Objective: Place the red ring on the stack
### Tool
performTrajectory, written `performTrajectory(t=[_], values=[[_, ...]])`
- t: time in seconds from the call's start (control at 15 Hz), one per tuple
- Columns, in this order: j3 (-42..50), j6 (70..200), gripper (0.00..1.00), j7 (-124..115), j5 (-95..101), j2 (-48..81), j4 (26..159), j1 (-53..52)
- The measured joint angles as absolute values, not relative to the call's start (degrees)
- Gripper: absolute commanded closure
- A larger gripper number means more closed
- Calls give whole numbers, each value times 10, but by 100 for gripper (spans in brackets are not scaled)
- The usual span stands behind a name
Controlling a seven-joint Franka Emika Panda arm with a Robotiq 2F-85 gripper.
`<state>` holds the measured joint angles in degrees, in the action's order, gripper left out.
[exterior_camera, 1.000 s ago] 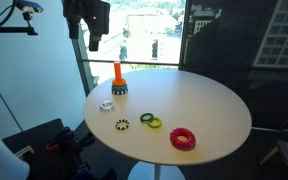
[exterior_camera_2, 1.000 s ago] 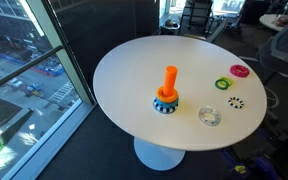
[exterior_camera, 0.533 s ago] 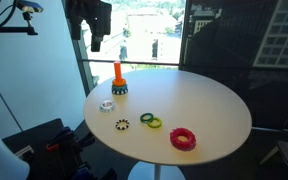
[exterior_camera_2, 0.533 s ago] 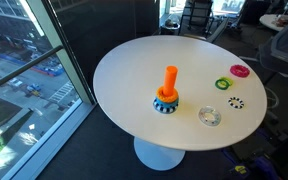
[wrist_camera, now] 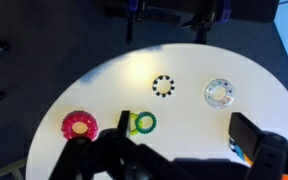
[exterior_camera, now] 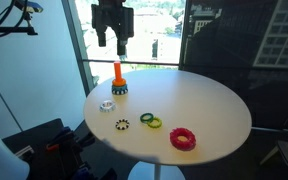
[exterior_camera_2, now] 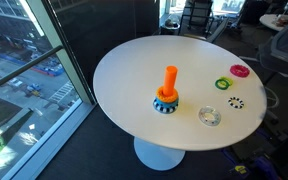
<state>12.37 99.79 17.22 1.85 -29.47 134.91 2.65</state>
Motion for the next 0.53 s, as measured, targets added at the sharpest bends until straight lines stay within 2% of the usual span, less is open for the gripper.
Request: performTrajectory(t=[0.53], values=[[120, 1123, 0, 117, 49, -195, 1341, 61]])
